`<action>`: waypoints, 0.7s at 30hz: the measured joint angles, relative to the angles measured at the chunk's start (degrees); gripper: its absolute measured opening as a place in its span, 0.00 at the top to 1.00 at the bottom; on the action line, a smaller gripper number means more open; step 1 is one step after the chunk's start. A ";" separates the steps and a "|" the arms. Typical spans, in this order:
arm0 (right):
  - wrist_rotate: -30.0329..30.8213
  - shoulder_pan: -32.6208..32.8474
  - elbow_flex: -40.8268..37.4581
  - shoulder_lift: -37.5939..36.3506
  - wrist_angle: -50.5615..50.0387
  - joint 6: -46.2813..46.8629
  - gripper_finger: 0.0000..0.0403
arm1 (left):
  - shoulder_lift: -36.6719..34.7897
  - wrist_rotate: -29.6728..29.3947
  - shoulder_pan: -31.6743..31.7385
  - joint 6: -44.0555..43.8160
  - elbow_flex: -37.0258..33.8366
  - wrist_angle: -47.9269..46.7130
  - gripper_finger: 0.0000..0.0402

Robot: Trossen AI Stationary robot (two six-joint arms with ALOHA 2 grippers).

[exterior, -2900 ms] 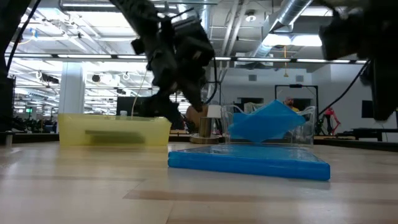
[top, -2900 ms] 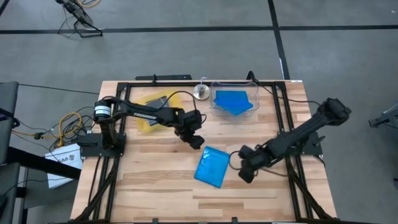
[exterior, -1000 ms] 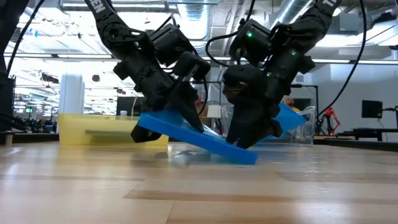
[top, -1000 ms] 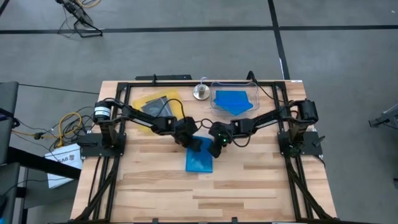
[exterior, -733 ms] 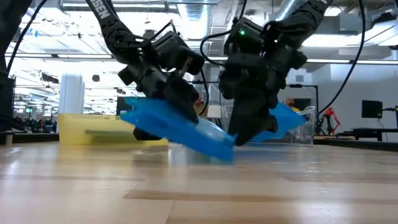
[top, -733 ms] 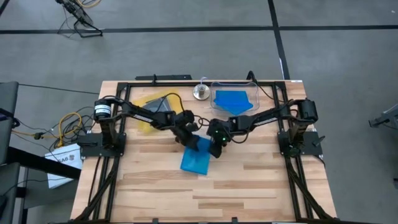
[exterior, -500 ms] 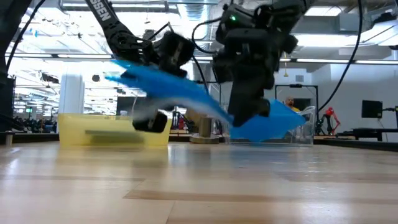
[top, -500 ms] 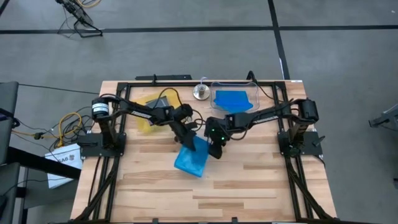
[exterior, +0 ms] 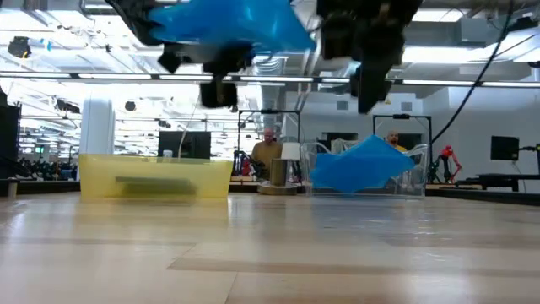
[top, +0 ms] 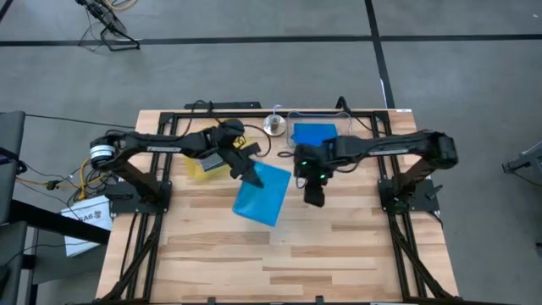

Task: Pick & place jewel cases by type
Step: Put the blue CD case into the transparent bin

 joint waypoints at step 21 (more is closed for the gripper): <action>30.26 3.86 -0.09 -27.42 -13.48 26.20 0.63 | -3.49 -55.89 -0.79 58.37 17.67 -0.06 0.86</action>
